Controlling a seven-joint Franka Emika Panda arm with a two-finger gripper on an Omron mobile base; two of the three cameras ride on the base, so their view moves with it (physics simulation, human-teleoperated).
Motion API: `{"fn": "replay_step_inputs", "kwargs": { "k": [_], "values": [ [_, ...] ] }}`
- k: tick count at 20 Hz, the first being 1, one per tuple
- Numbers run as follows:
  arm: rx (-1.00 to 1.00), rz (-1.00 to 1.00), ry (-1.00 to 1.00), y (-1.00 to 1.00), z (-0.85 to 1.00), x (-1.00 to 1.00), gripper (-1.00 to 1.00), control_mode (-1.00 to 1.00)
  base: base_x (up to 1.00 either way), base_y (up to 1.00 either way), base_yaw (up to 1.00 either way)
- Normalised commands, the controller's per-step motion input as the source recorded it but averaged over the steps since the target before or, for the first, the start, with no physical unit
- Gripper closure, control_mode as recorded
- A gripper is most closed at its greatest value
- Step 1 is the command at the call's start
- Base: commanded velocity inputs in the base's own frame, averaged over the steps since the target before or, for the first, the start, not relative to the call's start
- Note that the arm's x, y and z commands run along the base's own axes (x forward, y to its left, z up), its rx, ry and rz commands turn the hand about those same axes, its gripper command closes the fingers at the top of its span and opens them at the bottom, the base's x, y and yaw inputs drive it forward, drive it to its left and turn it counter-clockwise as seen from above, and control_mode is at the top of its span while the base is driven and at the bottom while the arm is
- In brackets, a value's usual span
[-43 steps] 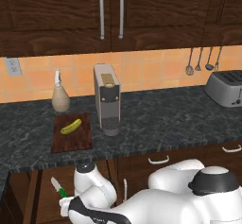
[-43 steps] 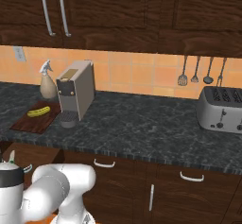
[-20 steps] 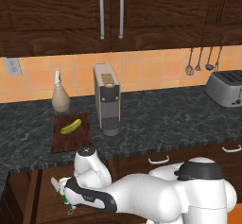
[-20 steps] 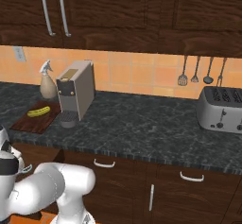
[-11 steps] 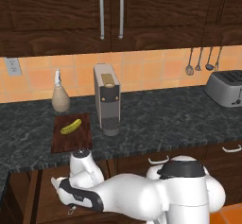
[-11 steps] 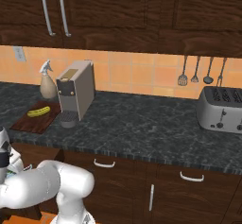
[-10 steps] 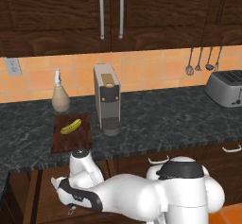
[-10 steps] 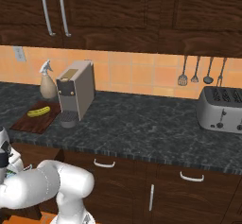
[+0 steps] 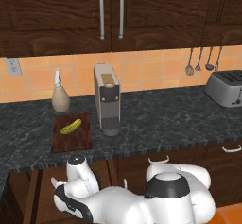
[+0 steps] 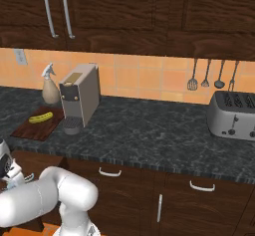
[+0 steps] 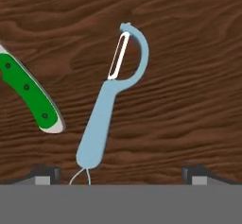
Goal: Place the appropriate cutting tool for cutting the cucumber skin on the cutting board.
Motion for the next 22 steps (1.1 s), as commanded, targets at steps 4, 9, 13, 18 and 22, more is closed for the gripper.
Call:
{"fn": "replay_step_inputs", "kwargs": {
  "k": [4,9,13,18,22],
  "values": [
    [0.0,0.0,0.0,0.01,-0.29,0.17,-1.0,-1.0,0.0,0.0,0.0],
    [0.0,0.0,0.0,0.08,-0.34,0.36,-1.0,-1.0,0.0,0.0,0.0],
    [0.0,0.0,0.0,0.14,-0.26,0.25,-1.0,-1.0,0.0,0.0,0.0],
    [0.0,0.0,0.0,0.15,-0.26,0.06,-1.0,-1.0,0.0,0.0,0.0],
    [0.0,0.0,0.0,0.09,-0.27,0.0,-1.0,-1.0,0.0,0.0,0.0]
  ]
}}
